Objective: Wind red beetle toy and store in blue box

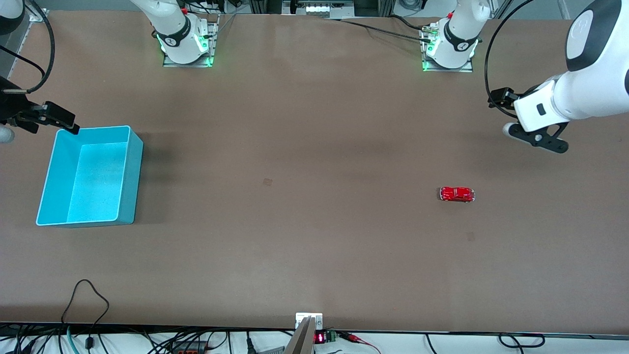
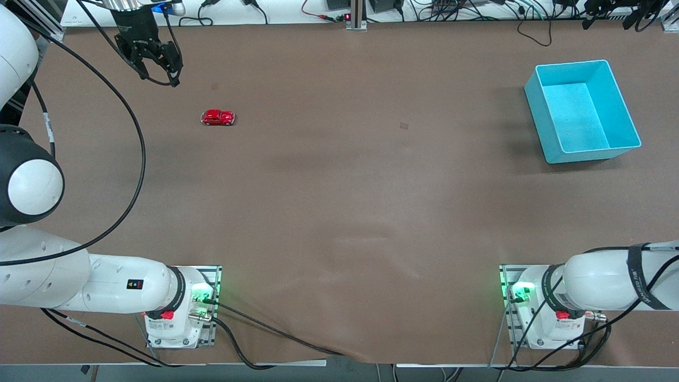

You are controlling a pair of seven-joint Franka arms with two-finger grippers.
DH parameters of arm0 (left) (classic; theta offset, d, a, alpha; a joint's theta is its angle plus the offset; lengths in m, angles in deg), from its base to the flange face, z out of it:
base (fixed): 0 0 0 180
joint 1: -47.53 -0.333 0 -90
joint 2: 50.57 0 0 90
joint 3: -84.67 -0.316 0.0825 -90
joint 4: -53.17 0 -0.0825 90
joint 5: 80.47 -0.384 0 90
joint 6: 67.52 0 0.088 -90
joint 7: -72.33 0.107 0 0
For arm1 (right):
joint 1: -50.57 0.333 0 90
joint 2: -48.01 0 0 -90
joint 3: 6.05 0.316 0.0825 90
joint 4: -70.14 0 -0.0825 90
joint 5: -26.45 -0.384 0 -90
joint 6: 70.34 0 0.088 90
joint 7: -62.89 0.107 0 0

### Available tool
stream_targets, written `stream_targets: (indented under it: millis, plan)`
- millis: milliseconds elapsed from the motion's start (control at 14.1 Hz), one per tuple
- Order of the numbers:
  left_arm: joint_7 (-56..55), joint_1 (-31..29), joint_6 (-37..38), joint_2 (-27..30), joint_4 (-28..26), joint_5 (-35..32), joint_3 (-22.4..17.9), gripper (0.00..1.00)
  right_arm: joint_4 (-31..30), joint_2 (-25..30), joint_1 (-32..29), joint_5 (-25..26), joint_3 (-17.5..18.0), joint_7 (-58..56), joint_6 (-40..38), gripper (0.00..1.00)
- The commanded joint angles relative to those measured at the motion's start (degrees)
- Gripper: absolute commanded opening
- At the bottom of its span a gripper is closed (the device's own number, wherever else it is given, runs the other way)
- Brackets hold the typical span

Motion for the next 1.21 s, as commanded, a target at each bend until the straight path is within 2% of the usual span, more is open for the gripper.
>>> stream_targets:
  millis: [0, 285, 854, 1139]
  plan:
    - [8.3, 0.1, -3.1, 0.1, -3.3, 0.9, 0.6, 1.0, 0.2, 0.3, -0.8, 0.3, 0.6, 0.0, -0.3, 1.0]
    - [20.4, -0.1, -10.2, 0.2, -9.5, 0.9, 1.4, 1.0, 0.9, 0.1, -0.8, 0.2, 0.6, -0.1, -0.4, 1.0]
    - [42.3, 0.1, -32.4, 0.1, -24.0, 0.8, 1.7, 1.0, 0.9, -0.4, -0.9, 0.3, 0.4, -0.1, -0.3, 1.0]
    - [49.4, 0.1, -40.0, -2.1, -26.1, 0.8, 2.3, 1.0, 0.9, -0.4, -1.0, 0.3, 0.4, -0.1, 0.1, 1.0]
